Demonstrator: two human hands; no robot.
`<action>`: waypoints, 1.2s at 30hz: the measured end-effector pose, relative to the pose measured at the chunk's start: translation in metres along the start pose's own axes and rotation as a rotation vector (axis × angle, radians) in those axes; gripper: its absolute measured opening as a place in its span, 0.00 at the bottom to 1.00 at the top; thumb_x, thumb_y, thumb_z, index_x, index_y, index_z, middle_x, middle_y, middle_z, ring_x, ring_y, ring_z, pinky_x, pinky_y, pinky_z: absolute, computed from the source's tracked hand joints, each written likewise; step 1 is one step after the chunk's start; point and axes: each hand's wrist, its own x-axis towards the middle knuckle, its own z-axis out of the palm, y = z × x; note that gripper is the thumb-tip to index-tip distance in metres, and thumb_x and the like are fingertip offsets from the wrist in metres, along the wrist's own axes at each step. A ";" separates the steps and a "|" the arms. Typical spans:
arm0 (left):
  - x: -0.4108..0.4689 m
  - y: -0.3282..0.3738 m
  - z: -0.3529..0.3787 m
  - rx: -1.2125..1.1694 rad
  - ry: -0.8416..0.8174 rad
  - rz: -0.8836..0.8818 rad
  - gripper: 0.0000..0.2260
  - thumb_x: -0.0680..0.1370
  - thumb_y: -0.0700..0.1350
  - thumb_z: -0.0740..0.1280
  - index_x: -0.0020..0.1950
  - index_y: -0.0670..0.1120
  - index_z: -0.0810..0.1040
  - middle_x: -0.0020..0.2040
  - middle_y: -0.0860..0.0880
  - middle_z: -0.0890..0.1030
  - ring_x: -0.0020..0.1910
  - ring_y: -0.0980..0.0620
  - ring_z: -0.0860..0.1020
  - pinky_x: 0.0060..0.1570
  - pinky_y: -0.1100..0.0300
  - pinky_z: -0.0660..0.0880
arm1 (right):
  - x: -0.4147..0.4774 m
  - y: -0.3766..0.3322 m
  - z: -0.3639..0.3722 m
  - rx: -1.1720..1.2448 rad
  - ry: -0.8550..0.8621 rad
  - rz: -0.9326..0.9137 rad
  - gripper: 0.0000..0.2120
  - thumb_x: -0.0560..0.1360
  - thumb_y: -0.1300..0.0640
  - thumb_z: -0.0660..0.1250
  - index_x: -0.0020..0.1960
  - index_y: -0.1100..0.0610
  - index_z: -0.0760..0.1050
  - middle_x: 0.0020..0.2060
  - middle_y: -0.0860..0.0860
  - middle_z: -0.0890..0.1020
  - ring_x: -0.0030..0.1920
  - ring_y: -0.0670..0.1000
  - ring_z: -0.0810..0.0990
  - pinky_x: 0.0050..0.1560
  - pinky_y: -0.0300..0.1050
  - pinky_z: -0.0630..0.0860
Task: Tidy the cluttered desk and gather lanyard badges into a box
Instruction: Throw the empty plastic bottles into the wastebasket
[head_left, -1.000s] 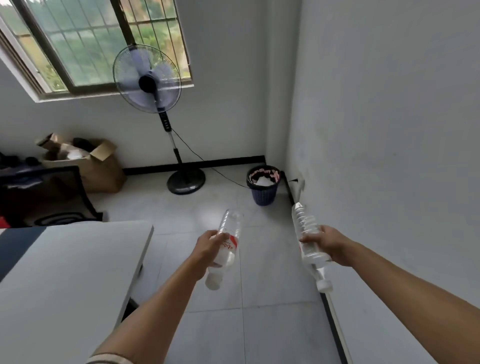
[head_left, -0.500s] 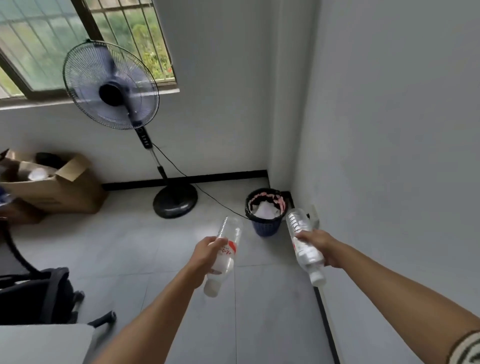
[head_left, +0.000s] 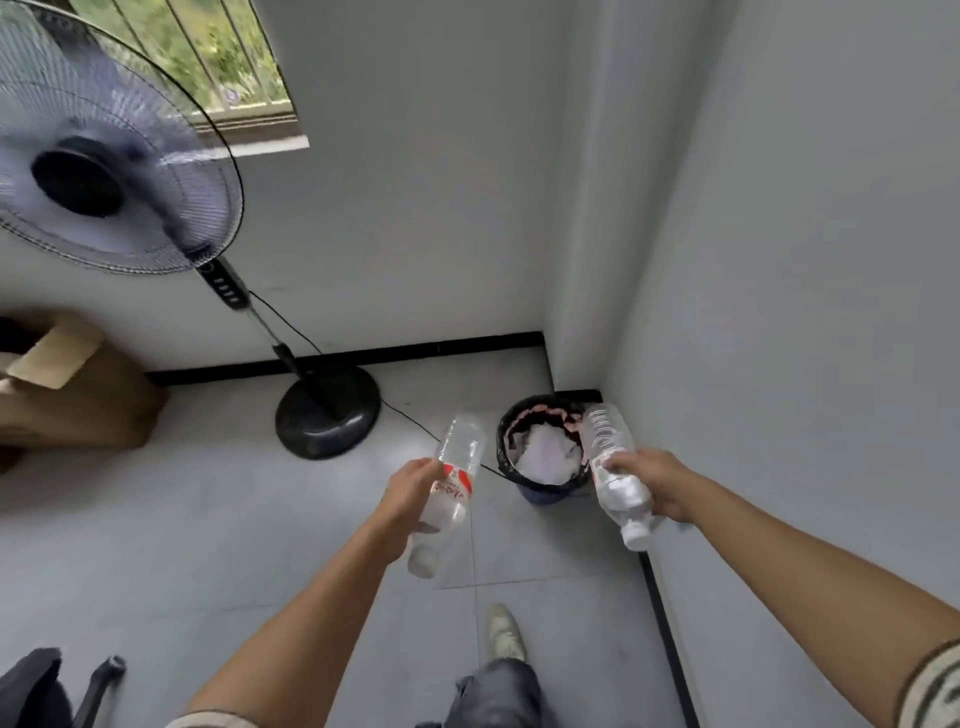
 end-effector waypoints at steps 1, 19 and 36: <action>0.019 0.011 0.000 0.015 -0.019 0.010 0.07 0.76 0.46 0.65 0.53 0.50 0.77 0.52 0.42 0.80 0.51 0.42 0.80 0.49 0.42 0.79 | 0.014 -0.008 0.000 0.032 0.014 0.005 0.18 0.69 0.56 0.74 0.56 0.64 0.77 0.48 0.61 0.82 0.45 0.60 0.82 0.44 0.53 0.79; 0.342 0.076 0.102 0.108 -0.102 -0.249 0.26 0.74 0.52 0.73 0.69 0.50 0.70 0.60 0.43 0.78 0.52 0.48 0.79 0.39 0.58 0.75 | 0.305 -0.076 -0.002 -0.070 0.021 0.237 0.21 0.73 0.45 0.70 0.61 0.55 0.74 0.52 0.52 0.80 0.45 0.52 0.81 0.36 0.42 0.75; 0.594 -0.127 0.208 0.380 -0.127 -0.318 0.27 0.74 0.53 0.72 0.70 0.48 0.68 0.66 0.44 0.76 0.57 0.44 0.79 0.53 0.49 0.79 | 0.557 0.108 0.089 -0.323 0.069 0.436 0.40 0.68 0.42 0.74 0.74 0.50 0.62 0.68 0.53 0.72 0.62 0.58 0.75 0.59 0.56 0.76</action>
